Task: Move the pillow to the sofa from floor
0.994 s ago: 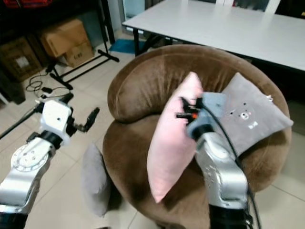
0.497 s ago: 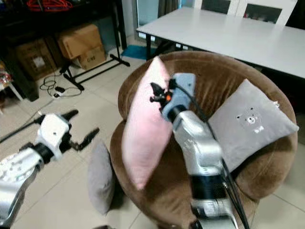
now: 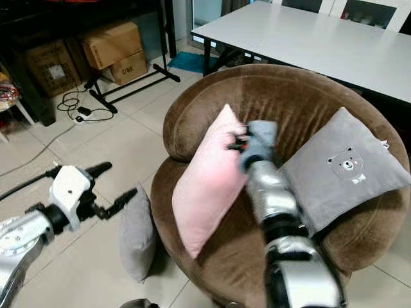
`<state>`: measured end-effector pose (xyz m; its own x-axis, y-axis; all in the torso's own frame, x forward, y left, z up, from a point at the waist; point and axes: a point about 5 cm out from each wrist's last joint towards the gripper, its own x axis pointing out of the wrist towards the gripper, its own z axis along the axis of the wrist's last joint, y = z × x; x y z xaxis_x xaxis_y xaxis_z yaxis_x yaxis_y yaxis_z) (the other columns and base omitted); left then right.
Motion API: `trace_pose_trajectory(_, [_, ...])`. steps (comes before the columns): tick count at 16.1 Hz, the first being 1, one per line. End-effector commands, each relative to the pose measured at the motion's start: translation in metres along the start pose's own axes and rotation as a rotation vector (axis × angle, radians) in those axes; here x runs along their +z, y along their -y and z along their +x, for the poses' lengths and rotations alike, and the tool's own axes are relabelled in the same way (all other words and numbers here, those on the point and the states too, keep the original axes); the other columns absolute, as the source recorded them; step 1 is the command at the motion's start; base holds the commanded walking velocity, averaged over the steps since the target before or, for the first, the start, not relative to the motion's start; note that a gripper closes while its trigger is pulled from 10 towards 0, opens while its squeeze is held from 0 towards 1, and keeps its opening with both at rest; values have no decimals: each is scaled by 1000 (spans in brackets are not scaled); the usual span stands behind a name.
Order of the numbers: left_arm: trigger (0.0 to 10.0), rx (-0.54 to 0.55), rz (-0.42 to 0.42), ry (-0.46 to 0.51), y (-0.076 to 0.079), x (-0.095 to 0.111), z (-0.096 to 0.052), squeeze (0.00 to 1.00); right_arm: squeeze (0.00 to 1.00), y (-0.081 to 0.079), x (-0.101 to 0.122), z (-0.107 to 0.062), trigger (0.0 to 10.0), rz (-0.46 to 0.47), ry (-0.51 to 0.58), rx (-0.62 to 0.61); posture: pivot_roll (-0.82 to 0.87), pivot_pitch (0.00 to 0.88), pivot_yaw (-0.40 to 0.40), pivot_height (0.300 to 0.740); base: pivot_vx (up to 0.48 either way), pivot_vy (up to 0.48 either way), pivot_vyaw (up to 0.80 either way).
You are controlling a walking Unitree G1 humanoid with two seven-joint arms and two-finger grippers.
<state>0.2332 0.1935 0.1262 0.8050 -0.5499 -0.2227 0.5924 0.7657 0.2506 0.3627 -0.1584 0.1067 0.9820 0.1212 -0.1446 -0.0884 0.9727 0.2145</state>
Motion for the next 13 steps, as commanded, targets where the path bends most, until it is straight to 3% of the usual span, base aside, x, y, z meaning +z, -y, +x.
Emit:
trace_pose_trajectory(1, [10000,-12,3,17,-2,6,-3,145,0,6,25,6,10000,-10,115,-26,-10,0,-15,740,0,0,0])
trace_pose_trajectory(5, [10000,-54,-26,19,0,8,-5,145,0,39,43,6,10000,-65,167,-141,-10,0,-15,740,0,0,0])
trace_pose_trajectory(9, [10000,-54,-26,19,0,8,-5,145,0,39,43,6,10000,-65,167,-141,-10,0,-15,740,0,0,0])
trace_pose_trajectory(10, [10000,-72,-28,10,3,6,-5,145,0,45,29,4,10000,-131,75,-138,-11,0,-8,740,0,0,0])
trace_pose_trajectory(11, [10000,-82,-26,4,4,5,-4,145,0,42,18,4,10000,-167,0,-80,-10,0,-8,740,0,0,0])
trace_pose_trajectory(13, [10000,-80,-21,0,2,6,-5,141,0,26,34,10,10000,-86,66,58,-10,0,-8,740,0,0,0])
